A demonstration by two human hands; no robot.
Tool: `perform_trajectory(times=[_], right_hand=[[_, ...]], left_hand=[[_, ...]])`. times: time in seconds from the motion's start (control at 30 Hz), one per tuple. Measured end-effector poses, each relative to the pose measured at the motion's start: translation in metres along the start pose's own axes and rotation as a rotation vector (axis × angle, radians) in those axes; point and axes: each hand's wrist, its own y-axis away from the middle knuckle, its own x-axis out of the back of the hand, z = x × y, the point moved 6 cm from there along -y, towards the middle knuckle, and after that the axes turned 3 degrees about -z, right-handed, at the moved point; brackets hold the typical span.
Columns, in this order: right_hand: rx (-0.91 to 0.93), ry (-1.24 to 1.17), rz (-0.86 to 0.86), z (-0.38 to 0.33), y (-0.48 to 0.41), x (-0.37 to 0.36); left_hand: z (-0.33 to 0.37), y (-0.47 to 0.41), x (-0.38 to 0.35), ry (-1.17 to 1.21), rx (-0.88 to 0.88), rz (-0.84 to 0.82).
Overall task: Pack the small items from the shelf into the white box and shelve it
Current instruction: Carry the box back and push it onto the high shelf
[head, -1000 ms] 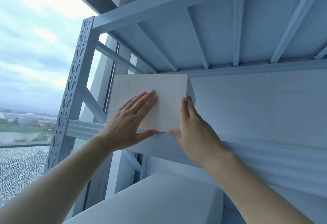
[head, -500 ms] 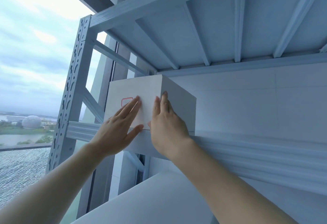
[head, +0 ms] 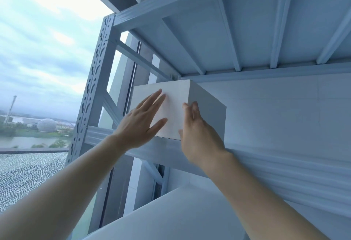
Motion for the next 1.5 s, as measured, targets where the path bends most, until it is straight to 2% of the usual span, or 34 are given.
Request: perform_trajectory(times=[0.27, 0.6, 0.73, 1.0, 1.5], right_hand=[[-0.09, -0.076, -0.023, 0.006, -0.003, 0.0], [-0.113, -0.08, -0.053, 0.0, -0.007, -0.003], [-0.105, -0.1, -0.077, 0.003, -0.01, -0.002], [0.023, 0.068, 0.042, -0.003, 0.003, -0.008], [0.02, 0.054, 0.014, -0.002, -0.003, -0.014]], left_hand=[[-0.013, -0.054, 0.0, -0.01, 0.011, -0.04], [-0.014, -0.064, 0.006, -0.03, -0.037, -0.008], [-0.017, -0.065, 0.003, -0.042, 0.001, -0.008], [-0.011, -0.031, -0.019, 0.028, 0.034, -0.055], [-0.009, 0.004, -0.028, 0.111, 0.106, -0.092]])
